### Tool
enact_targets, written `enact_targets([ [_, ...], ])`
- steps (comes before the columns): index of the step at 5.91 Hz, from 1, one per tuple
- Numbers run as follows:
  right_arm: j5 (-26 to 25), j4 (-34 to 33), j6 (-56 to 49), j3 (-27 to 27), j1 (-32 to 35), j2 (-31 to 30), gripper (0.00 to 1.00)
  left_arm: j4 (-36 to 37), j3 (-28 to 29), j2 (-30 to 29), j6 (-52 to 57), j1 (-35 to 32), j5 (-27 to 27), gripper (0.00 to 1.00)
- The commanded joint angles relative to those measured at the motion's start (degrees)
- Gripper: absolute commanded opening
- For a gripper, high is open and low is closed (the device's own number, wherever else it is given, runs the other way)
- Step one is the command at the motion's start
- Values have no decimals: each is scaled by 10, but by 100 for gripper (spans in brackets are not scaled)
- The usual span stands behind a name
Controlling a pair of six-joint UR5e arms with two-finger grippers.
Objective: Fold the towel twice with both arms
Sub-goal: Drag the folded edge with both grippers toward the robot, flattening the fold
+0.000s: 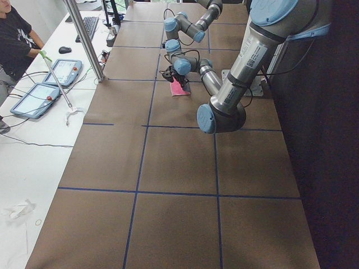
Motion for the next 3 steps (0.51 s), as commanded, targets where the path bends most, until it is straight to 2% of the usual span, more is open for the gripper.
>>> enact_targets([
  [1,5,0,0,-10,3,-2,0,-26,22,-1,-7,-6,0,0],
  [3,9,1,-7,-20,8,-3,0,-33,37,-4,-8,-8,0,0],
])
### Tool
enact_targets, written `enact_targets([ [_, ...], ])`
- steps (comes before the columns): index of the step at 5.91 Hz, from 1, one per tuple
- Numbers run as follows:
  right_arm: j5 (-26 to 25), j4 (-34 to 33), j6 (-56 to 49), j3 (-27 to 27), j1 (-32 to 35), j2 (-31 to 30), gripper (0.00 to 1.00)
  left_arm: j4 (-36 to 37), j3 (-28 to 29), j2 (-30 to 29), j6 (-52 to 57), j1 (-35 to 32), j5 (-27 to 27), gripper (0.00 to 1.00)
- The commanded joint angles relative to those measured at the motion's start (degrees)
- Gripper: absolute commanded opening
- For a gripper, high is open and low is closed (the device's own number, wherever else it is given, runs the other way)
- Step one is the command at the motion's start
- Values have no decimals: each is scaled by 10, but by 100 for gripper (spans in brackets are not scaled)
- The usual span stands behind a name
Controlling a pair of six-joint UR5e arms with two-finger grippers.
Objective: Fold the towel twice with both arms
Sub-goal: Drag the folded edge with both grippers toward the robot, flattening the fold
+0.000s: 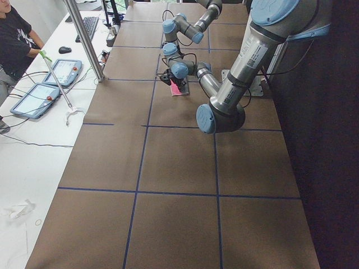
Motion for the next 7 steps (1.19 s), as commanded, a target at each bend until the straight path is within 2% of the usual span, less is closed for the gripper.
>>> enact_targets([
  [1,2,1,-11,-6,3,1,1,-17,20,-4,-2,-1,0,0],
  [2,1,1,-28,-6,3,2,3,-22,23,-4,-1,-6,0,0],
  [3,0,32,-35,-7,5,0,7,-23,23,-4,0,-7,0,0],
  [4,1,65,-37,-19,10,0,23,-23,23,-4,1,-11,0,0],
  [5,-5,73,-53,-23,10,-1,99,-29,22,-4,6,-11,2,5],
  [6,-46,74,-70,-23,11,-3,100,-77,25,1,8,-21,10,51],
  [7,-77,73,-117,-23,13,-6,100,-86,28,1,8,-24,49,100],
])
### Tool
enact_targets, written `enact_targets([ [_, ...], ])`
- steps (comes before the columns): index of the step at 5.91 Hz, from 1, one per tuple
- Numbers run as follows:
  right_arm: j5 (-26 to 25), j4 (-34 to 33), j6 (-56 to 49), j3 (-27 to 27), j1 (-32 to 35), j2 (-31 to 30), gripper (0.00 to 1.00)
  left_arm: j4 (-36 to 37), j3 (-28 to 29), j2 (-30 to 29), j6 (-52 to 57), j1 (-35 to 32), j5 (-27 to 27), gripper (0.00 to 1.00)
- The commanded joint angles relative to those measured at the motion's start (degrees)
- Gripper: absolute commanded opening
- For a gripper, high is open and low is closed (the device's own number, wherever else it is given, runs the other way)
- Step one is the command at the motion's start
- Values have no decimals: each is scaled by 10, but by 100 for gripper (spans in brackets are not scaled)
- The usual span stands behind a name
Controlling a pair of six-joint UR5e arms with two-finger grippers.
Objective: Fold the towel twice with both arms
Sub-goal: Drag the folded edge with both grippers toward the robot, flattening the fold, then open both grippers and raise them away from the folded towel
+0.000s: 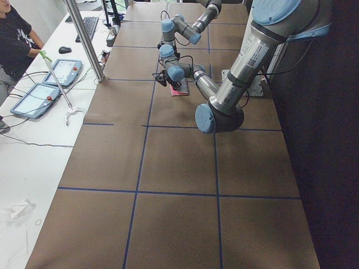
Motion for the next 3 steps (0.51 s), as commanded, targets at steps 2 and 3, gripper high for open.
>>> enact_targets([
  [2,-51,1,-68,5,38,-2,100,-18,-3,5,73,-32,46,100],
  [3,-52,0,-91,9,59,-5,100,-17,-5,6,121,-42,46,100],
])
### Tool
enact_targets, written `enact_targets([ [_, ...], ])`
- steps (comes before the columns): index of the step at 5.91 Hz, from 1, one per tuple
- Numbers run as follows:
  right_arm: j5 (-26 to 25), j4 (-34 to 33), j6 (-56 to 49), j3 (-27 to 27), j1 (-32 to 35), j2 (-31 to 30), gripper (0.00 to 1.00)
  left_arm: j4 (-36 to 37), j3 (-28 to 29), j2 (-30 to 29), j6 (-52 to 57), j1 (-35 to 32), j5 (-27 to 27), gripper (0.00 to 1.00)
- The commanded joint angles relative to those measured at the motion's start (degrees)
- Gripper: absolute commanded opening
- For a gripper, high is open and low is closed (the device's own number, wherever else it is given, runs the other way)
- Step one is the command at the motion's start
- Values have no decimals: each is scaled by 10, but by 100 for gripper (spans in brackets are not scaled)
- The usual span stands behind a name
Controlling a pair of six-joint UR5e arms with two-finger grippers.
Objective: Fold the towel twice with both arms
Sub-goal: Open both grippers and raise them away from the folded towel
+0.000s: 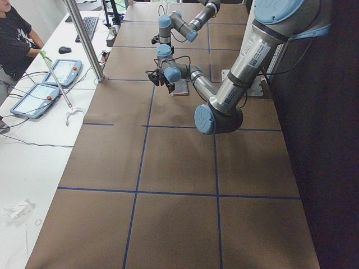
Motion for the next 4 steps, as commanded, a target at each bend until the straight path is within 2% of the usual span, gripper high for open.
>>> enact_targets([
  [1,-5,-1,-56,37,41,-36,100,1,-44,23,116,-18,3,100],
  [2,-5,-6,-111,89,62,-82,100,1,-103,63,175,-17,5,100],
  [3,-5,-6,-164,109,79,-110,100,0,-135,68,180,-10,37,100],
  [4,-4,-6,-215,116,93,-128,100,1,-138,61,180,35,85,100],
])
